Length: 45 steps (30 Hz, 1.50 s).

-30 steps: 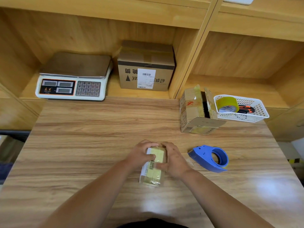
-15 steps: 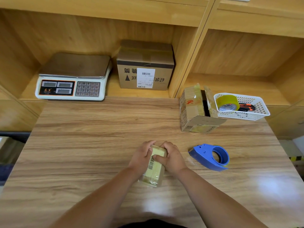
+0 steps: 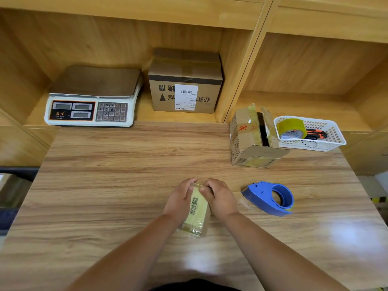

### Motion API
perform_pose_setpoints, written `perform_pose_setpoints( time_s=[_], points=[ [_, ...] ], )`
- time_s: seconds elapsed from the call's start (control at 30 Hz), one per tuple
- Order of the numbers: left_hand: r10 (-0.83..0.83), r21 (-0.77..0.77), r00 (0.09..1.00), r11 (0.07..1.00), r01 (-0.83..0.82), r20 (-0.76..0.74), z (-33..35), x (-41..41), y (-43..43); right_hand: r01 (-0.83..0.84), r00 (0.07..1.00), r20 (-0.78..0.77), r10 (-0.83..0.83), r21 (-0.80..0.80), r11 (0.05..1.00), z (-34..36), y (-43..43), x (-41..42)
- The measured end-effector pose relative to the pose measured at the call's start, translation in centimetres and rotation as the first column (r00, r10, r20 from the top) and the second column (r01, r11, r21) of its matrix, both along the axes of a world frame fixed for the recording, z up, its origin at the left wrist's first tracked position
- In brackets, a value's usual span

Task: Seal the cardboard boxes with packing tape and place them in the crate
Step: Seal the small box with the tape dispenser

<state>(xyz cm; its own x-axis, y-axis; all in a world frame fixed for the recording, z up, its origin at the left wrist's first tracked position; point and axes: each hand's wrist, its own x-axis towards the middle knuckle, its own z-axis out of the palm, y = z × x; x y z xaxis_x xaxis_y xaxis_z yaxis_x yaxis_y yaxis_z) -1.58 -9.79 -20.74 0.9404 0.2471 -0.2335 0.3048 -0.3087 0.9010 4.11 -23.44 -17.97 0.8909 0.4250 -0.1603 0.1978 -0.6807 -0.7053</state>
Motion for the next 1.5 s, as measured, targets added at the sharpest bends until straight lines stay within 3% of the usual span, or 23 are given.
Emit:
perform_pose_setpoints(
  time_s=[0.13, 0.47, 0.7, 1.0, 1.2, 1.5],
  points=[
    [0.021, -0.004, 1.0, 1.0, -0.021, 0.011, 0.1, 0.0, 0.1, -0.173, 0.982, 0.044, 0.184, -0.185, 0.967, 0.1, -0.6, -0.4],
    [0.061, -0.058, 0.998, 0.996, -0.061, -0.01, 0.1, 0.0, -0.2, -0.074, 0.997, 0.018, 0.075, -0.052, 0.996, -0.5, 0.1, 0.6],
    [0.052, -0.045, 0.998, 0.998, -0.052, -0.021, 0.1, 0.1, -0.2, -0.052, 0.998, 0.014, 0.053, -0.061, 0.997, -1.1, 0.3, 1.3],
    [0.065, -0.079, 0.998, 0.995, -0.066, -0.008, 0.7, -0.1, -0.2, -0.256, 0.961, 0.05, 0.273, -0.219, 0.942, -0.3, 0.3, 1.8],
    [0.082, -0.095, 0.997, 0.992, -0.081, 0.008, 0.9, 0.0, -0.4, -0.116, 0.992, 0.034, 0.121, -0.107, 0.987, 0.0, 1.4, 2.0],
    [0.068, -0.121, 0.997, 0.99, -0.071, -0.024, 0.5, 0.3, -0.2, -0.031, 0.996, -0.086, 0.031, 0.0, 1.0, -0.5, 1.7, 2.1]
  ],
)
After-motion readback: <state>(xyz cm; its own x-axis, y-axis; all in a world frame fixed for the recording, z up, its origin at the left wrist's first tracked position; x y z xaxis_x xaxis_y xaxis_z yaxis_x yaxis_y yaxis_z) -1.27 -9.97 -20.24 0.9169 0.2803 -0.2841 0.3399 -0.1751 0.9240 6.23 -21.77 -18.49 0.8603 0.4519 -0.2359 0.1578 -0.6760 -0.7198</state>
